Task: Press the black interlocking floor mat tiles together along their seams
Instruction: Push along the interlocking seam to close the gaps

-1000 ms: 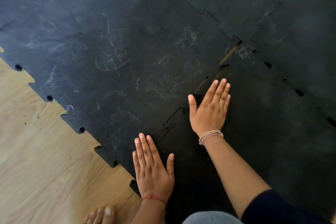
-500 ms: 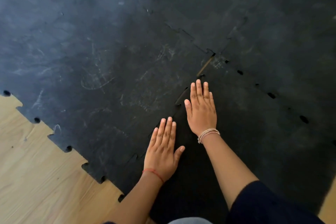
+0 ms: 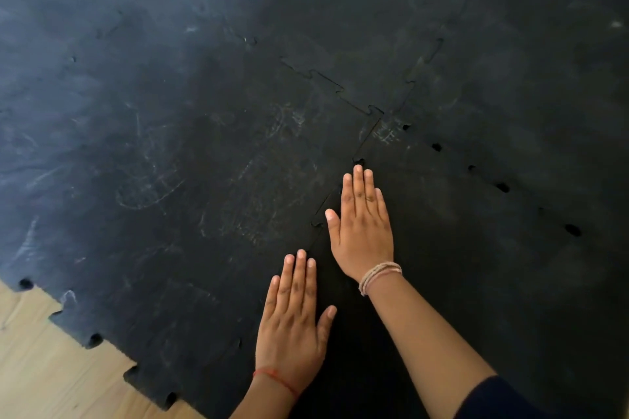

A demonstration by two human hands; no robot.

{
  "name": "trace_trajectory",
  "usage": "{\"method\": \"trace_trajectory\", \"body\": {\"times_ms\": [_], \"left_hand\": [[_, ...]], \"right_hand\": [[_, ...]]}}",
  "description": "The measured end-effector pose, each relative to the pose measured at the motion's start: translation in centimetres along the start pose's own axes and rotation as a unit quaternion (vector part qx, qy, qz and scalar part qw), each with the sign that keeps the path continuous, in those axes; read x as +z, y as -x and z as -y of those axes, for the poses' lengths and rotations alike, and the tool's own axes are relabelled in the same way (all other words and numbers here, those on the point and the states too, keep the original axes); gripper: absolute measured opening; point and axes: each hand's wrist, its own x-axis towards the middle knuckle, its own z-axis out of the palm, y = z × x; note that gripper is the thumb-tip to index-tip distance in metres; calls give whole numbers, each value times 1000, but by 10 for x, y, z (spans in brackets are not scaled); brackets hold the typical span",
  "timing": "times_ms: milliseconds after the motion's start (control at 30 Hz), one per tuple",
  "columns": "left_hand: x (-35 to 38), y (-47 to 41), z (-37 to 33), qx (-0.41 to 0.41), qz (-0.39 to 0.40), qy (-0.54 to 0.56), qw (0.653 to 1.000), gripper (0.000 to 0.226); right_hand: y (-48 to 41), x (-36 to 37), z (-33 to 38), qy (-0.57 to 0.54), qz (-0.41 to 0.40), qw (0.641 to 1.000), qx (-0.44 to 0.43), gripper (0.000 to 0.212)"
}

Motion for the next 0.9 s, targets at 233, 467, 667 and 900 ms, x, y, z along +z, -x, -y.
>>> {"method": "trace_trajectory", "body": {"times_ms": [233, 467, 667, 900], "left_hand": [[-5, -5, 1, 37, 16, -20, 999, 63], [-2, -10, 4, 67, 11, -14, 998, 63], [-9, -33, 0, 73, 0, -5, 997, 63], [-10, -106, -24, 91, -26, -32, 995, 65]], "right_hand": [[3, -12, -24, -11, 18, 998, 61, 75], [-4, -8, -28, 19, 21, 996, 80, 75], [-8, -24, -28, -3, 60, 995, 78, 72], [-77, -38, -62, 36, 14, 999, 32, 62]]}}
